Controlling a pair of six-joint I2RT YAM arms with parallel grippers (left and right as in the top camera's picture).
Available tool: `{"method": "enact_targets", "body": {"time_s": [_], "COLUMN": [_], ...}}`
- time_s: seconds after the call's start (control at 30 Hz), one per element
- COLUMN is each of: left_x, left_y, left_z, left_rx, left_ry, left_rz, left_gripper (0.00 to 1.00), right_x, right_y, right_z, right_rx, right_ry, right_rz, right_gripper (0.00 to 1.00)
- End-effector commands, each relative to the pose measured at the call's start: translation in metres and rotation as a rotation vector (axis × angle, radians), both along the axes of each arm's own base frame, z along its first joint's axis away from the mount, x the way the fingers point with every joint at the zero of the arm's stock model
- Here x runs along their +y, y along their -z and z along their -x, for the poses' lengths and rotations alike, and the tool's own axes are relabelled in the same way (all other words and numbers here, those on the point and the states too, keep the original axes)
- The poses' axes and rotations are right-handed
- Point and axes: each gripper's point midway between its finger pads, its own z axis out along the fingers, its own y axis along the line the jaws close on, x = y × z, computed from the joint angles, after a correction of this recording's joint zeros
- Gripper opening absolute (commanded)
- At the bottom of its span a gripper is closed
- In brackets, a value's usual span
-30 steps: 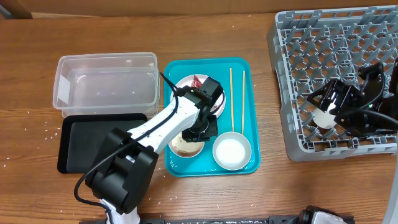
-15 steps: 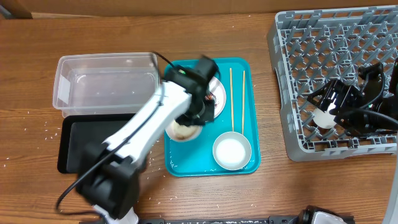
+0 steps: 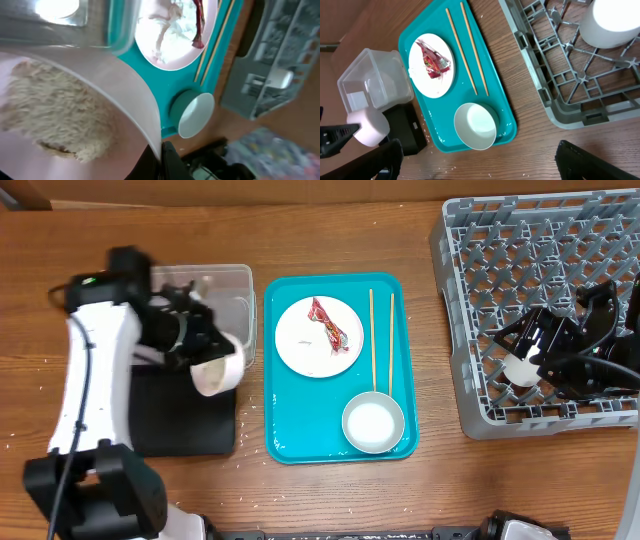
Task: Sort waste into correct bins and load items into the dishwasher
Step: 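Tip the rice out of the pink bowl onto the black tray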
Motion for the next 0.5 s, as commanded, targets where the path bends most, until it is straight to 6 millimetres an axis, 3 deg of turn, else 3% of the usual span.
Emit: {"method": "enact_targets", "body": {"time_s": [0.0,0.2,0.37,0.47], "left_x": [0.018,0.053,0.077,0.094], "left_y": [-0.006,0.000,0.011,-0.001], "left_z": [0.006,0.017,0.030,0.029], "left_rx": [-0.129,-0.267,-0.303,-0.393], "left_ry": [-0.025,-0.190,-0.293,-0.357], "left_rz": [0.271,0.505,0.540,0.578], "left_gripper": [0.04,0.04,0.04,0.04], "right_x": [0.001,0.001,0.001,0.001], "right_y": [-0.006,-0.007,-0.007,-0.007], "right_z": [-0.002,-0.003,-0.004,-0.004], "right_rx": [-0.028,-0.034,-0.035,-0.034], "right_ry": [-0.012,-0.012,-0.012,-0.012], "right_rz": [0.005,0.007,0.007,0.006], "right_gripper": [1.00,1.00,1.00,1.00]}}
